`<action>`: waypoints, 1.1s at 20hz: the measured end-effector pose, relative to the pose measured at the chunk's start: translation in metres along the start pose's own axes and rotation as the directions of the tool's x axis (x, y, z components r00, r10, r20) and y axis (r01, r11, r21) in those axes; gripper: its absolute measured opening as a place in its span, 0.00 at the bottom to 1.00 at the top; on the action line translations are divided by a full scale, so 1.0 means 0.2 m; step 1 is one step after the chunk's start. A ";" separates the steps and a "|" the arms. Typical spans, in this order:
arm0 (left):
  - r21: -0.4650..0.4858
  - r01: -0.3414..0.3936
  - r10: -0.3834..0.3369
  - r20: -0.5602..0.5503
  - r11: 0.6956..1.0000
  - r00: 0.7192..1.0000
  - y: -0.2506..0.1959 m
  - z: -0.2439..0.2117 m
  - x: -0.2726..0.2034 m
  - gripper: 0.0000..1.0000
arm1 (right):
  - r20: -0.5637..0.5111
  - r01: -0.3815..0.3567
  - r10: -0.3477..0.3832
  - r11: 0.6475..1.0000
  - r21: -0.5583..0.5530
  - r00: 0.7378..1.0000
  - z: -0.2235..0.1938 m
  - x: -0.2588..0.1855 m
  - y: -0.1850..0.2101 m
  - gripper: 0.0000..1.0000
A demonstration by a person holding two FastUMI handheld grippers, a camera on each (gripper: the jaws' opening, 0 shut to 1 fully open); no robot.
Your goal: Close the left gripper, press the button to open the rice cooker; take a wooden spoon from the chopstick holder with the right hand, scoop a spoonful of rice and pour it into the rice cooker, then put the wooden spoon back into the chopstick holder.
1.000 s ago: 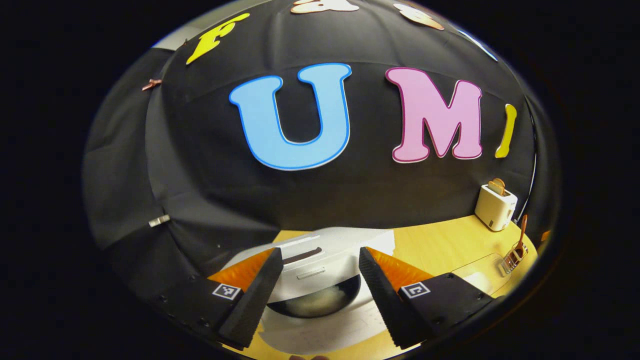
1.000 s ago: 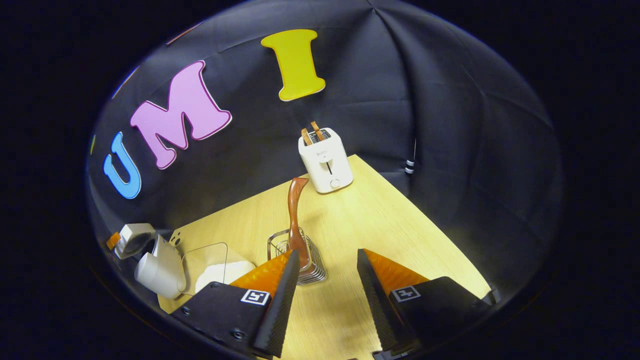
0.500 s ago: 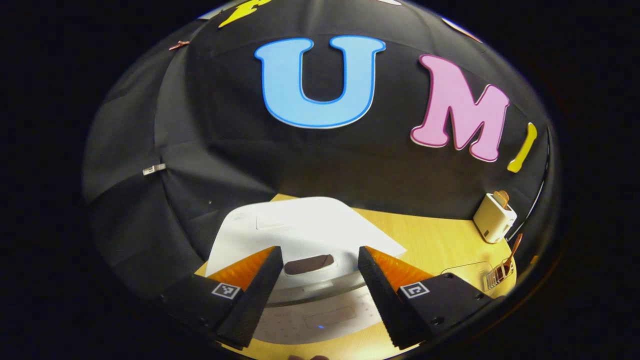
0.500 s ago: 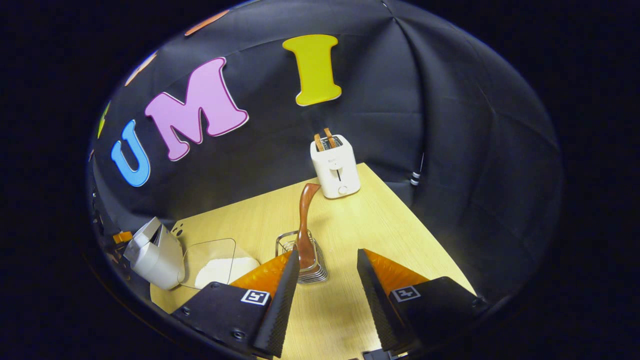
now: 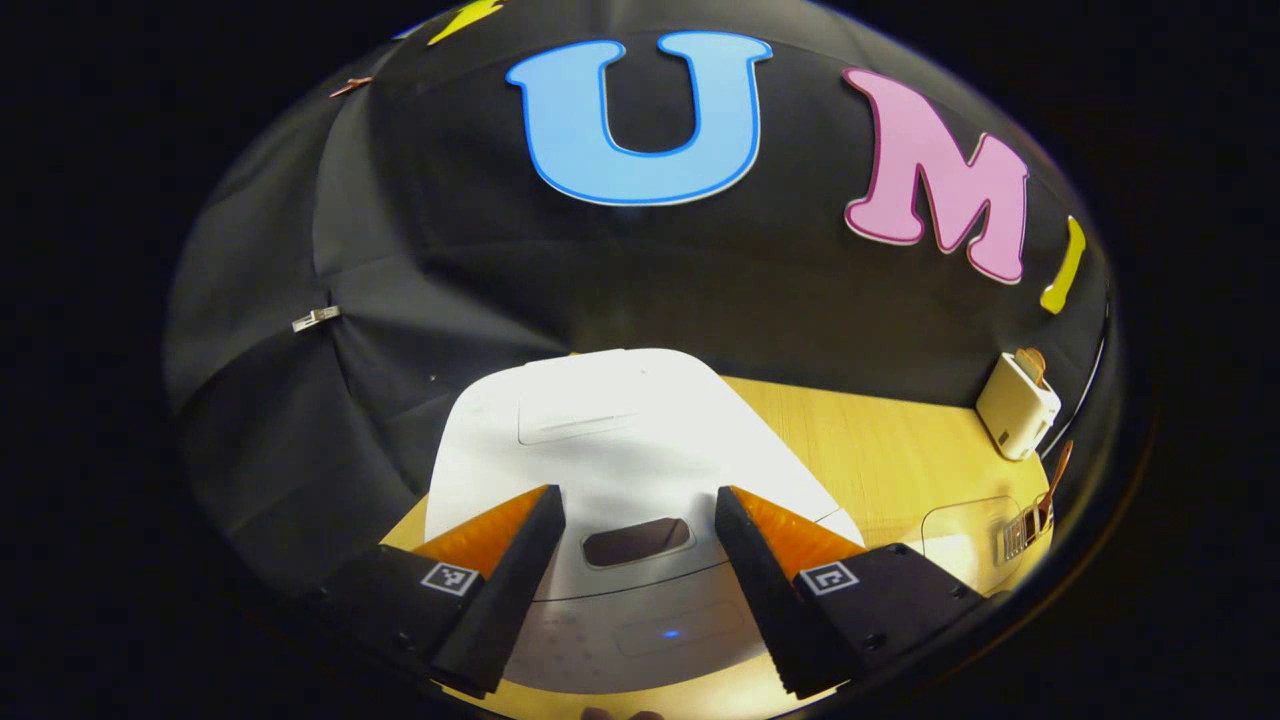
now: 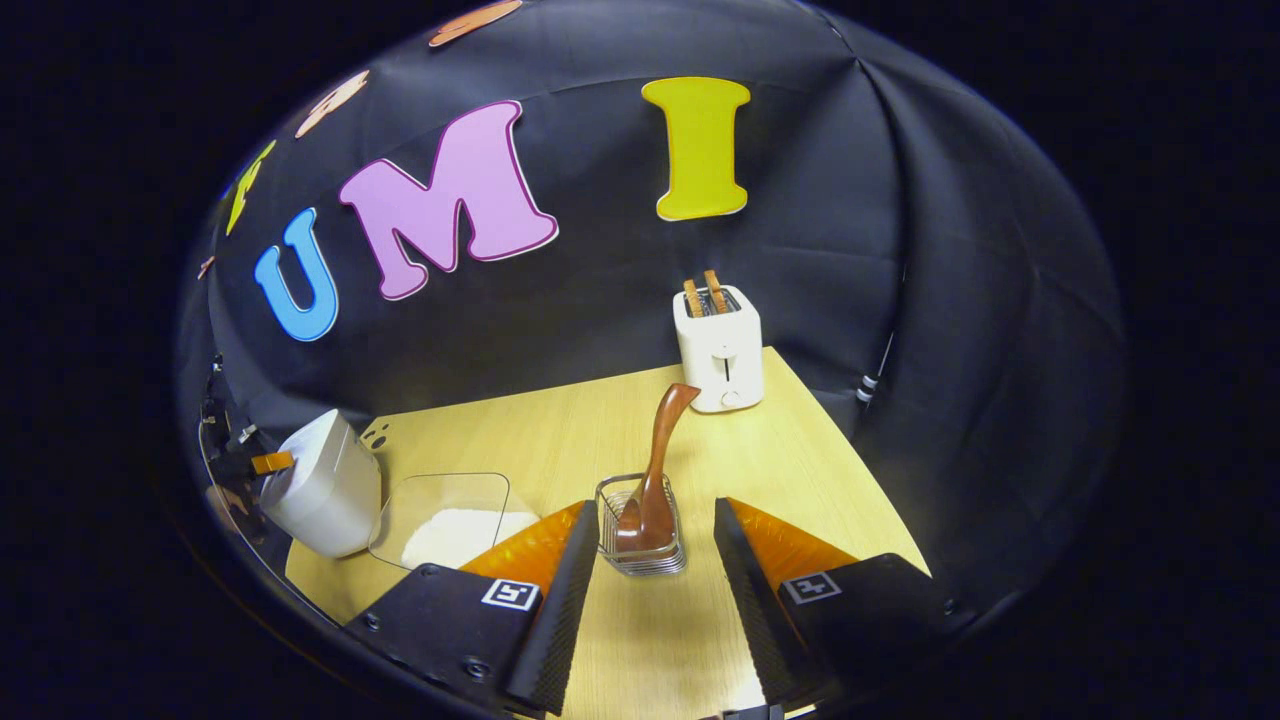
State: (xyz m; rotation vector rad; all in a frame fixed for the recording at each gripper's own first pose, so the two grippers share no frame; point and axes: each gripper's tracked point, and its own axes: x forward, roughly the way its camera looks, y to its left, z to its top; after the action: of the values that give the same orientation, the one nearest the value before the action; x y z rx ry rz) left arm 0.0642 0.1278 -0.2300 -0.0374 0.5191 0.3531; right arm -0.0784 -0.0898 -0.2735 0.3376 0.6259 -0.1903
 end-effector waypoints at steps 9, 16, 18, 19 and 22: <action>0.019 0.074 -0.076 0.171 0.997 0.982 -0.02 0.27 -0.22 0.95 | 0.048 -0.150 0.153 0.987 -0.053 0.987 0.15 -0.04 0.38 0.74; 0.061 0.244 -0.252 0.296 0.968 0.921 -0.21 0.48 -0.52 0.95 | 0.064 -0.219 0.235 0.956 -0.195 0.970 0.24 -0.06 0.64 0.74; 0.055 0.305 -0.305 0.328 0.951 0.894 -0.26 0.50 -0.60 0.95 | 0.069 -0.246 0.267 0.943 -0.225 0.961 0.26 -0.07 0.74 0.74; 0.059 0.319 -0.319 0.337 0.946 0.886 -0.27 0.51 -0.63 0.95 | 0.074 -0.256 0.278 0.941 -0.224 0.958 0.27 -0.08 0.78 0.74; 0.075 0.342 -0.346 0.355 0.937 0.869 -0.27 0.51 -0.69 0.94 | 0.088 -0.274 0.300 0.935 -0.226 0.950 0.30 -0.11 0.87 0.74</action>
State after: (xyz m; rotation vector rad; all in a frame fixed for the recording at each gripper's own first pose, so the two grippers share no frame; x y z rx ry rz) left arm 0.0193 0.0452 -0.0771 -0.0535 0.1384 0.0015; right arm -0.0168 0.0511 -0.1717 0.2065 0.4649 0.1364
